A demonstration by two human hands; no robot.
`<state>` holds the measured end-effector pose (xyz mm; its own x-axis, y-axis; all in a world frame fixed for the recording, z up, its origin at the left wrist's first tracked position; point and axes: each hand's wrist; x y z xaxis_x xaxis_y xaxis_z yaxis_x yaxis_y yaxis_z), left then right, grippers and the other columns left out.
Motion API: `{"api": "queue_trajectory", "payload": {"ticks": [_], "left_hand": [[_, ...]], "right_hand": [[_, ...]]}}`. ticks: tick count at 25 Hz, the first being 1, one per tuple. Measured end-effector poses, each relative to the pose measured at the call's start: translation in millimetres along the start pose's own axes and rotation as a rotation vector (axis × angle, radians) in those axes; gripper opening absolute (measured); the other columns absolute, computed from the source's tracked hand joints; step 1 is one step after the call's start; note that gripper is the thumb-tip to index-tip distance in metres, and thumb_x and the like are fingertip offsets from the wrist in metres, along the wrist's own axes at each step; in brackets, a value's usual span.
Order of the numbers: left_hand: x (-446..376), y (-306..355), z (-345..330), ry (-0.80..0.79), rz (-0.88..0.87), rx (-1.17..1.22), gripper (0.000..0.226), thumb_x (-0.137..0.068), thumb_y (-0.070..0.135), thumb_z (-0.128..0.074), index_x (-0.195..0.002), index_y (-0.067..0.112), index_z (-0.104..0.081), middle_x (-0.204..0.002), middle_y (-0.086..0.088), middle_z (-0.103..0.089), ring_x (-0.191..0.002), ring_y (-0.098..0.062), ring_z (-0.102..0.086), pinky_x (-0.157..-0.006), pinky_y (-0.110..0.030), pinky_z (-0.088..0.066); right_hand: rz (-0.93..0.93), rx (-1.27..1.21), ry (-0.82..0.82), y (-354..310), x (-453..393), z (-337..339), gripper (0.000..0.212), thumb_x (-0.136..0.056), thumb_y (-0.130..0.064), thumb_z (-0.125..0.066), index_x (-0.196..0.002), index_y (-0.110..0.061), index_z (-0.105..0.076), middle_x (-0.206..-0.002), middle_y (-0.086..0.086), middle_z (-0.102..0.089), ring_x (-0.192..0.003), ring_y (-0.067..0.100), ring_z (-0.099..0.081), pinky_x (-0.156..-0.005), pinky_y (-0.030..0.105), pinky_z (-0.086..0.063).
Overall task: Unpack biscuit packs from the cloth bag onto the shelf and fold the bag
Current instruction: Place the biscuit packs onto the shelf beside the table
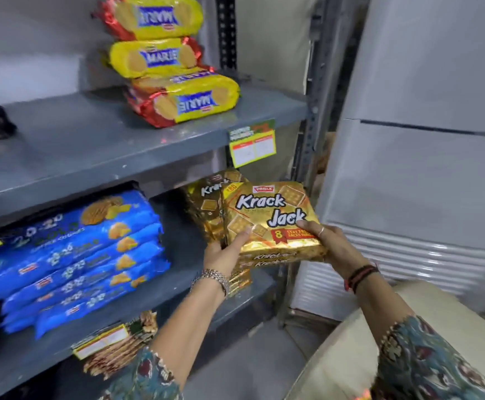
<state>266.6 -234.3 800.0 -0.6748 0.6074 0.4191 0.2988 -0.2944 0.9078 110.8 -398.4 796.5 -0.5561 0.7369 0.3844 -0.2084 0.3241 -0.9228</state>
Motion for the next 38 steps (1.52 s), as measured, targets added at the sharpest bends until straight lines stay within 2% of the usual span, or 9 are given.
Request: {"api": "queue_trajectory", "payload": {"ticks": [2,6,10,14,18,25,31,35,38], "left_hand": [[-16.5,14.6,13.1,0.057,-0.018,0.009,0.086,-0.049,0.069,-0.073,-0.113,0.012,-0.063,-0.114,-0.008,-0.067,-0.102,-0.025,-0.064,-0.096,-0.041,-0.05],[-54.1,44.0,33.3,0.116,-0.011,0.076,0.127,-0.029,0.083,-0.067,-0.131,0.01,-0.049,-0.133,-0.006,-0.054,-0.118,-0.025,-0.056,-0.103,-0.043,-0.043],[-90.4,65.5,38.5,0.129,-0.005,0.091,0.117,-0.058,0.073,-0.065,-0.145,0.008,-0.021,-0.151,-0.01,-0.028,-0.136,-0.029,-0.034,-0.112,-0.046,-0.031],[-128.0,63.8,33.5,0.121,0.043,0.045,0.113,-0.066,0.072,-0.06,-0.146,0.007,-0.015,-0.154,-0.011,-0.02,-0.139,-0.03,-0.029,-0.113,-0.047,-0.029],[-144.1,59.6,30.1,0.148,0.058,0.001,0.111,-0.063,0.074,-0.059,-0.144,0.007,-0.022,-0.151,-0.012,-0.028,-0.134,-0.033,-0.036,-0.108,-0.049,-0.036],[-145.3,57.2,29.5,0.17,0.107,-0.009,0.122,-0.05,0.08,-0.062,-0.143,0.011,-0.024,-0.149,-0.012,-0.028,-0.133,-0.033,-0.036,-0.108,-0.05,-0.036],[-102.7,32.9,8.2,0.494,-0.321,0.048,0.083,-0.077,0.053,-0.056,-0.136,0.002,-0.027,-0.14,-0.017,-0.033,-0.128,-0.029,-0.039,-0.11,-0.044,-0.033],[-62.9,-7.1,-30.2,0.446,-0.599,-0.163,0.079,-0.079,0.054,-0.044,-0.134,0.0,-0.031,-0.134,-0.02,-0.034,-0.125,-0.031,-0.038,-0.104,-0.043,-0.038],[-29.0,-44.9,-69.1,0.334,-0.621,-0.222,0.075,-0.078,0.05,-0.048,-0.134,0.002,-0.033,-0.136,-0.02,-0.03,-0.119,-0.021,-0.039,-0.093,-0.022,-0.043]], "right_hand": [[0.036,0.009,-0.012,-20.1,-20.7,-22.8,0.073,-0.052,-0.051,-0.082,-0.105,-0.004,-0.067,-0.086,0.003,-0.075,-0.069,0.016,-0.07,-0.064,0.03,-0.056],[0.101,0.005,-0.039,-56.0,-65.9,-63.3,0.049,-0.072,-0.041,-0.077,-0.1,-0.002,-0.069,-0.071,0.001,-0.074,-0.056,0.012,-0.068,-0.047,0.021,-0.051],[0.089,0.055,0.004,-73.4,-122.1,-85.7,0.095,-0.057,-0.065,-0.078,-0.13,-0.009,-0.05,-0.118,0.004,-0.064,-0.106,0.026,-0.062,-0.084,0.039,-0.053],[0.098,0.085,0.071,-78.3,-157.9,-98.3,0.041,-0.092,-0.032,-0.05,-0.128,-0.012,-0.042,-0.105,0.003,-0.059,-0.091,0.018,-0.056,-0.077,0.033,-0.046],[0.188,0.127,0.094,-79.4,-173.0,-101.6,0.043,-0.098,-0.025,-0.045,-0.139,-0.011,-0.037,-0.117,-0.003,-0.046,-0.106,0.014,-0.043,-0.104,0.037,-0.035],[0.167,0.161,0.097,-72.6,-176.3,-94.9,0.04,-0.094,-0.028,-0.048,-0.13,-0.011,-0.049,-0.114,0.004,-0.059,-0.096,0.018,-0.054,-0.091,0.034,-0.043],[0.152,0.097,0.158,-48.6,-121.9,-50.5,0.085,-0.072,-0.076,-0.053,-0.134,-0.018,-0.047,-0.128,-0.006,-0.052,-0.119,0.015,-0.048,-0.104,0.036,-0.035],[0.136,0.098,0.269,10.6,-59.6,24.6,0.036,-0.089,-0.045,-0.057,-0.109,-0.016,-0.062,-0.117,0.005,-0.063,-0.116,0.023,-0.056,-0.094,0.035,-0.044],[0.088,0.108,0.384,66.5,18.0,87.3,0.031,-0.091,-0.03,-0.059,-0.114,-0.009,-0.063,-0.115,0.01,-0.065,-0.112,0.024,-0.058,-0.084,0.031,-0.047]]}}
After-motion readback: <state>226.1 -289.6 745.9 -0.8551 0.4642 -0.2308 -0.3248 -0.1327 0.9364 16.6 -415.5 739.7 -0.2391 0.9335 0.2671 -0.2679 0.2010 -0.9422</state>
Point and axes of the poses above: each hand's wrist, its own x-axis away from the middle knuckle, its own z-axis out of the back of the hand, y = z × x
